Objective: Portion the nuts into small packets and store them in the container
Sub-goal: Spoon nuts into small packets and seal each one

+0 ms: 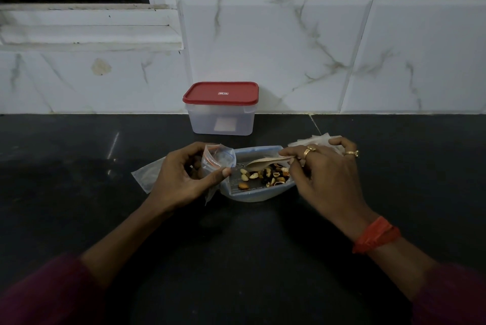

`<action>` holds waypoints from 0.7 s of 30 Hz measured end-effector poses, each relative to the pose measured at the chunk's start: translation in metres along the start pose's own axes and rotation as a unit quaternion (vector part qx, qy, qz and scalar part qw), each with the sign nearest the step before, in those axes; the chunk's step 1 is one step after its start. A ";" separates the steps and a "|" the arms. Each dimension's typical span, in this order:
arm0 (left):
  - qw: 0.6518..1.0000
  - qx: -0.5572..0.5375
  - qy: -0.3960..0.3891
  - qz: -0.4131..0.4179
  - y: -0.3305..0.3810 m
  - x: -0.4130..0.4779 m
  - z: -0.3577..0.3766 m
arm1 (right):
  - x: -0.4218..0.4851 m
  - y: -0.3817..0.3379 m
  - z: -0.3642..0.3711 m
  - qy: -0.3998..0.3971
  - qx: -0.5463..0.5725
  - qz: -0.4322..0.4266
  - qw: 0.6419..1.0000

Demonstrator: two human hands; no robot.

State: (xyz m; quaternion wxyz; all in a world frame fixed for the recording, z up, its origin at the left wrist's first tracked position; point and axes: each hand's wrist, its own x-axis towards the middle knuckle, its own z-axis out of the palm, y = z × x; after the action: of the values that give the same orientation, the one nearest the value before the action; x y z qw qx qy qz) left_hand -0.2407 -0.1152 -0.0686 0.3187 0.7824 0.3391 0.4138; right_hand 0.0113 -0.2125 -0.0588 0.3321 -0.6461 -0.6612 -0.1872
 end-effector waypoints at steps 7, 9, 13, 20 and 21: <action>1.000 0.008 0.004 0.000 -0.001 0.000 0.000 | -0.002 -0.002 0.006 -0.036 -0.014 -0.009 0.999; 1.000 0.007 0.002 0.001 -0.001 0.000 0.000 | -0.002 -0.004 0.007 -0.038 0.004 -0.021 0.999; 1.000 0.003 0.002 -0.005 -0.001 0.000 0.000 | 0.000 -0.004 0.003 -0.023 0.048 -0.008 0.999; 1.000 0.002 0.000 -0.002 0.000 -0.001 0.000 | 0.001 -0.005 0.001 -0.025 0.091 0.058 0.994; 1.000 0.002 0.000 -0.002 0.000 0.000 0.000 | 0.001 -0.006 0.001 -0.034 0.104 0.064 0.992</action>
State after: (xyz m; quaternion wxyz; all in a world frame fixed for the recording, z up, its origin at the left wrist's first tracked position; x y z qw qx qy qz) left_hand -0.2407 -0.1155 -0.0691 0.3179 0.7825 0.3419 0.4121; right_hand 0.0053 -0.2119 -0.0577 0.3863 -0.6549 -0.6454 -0.0735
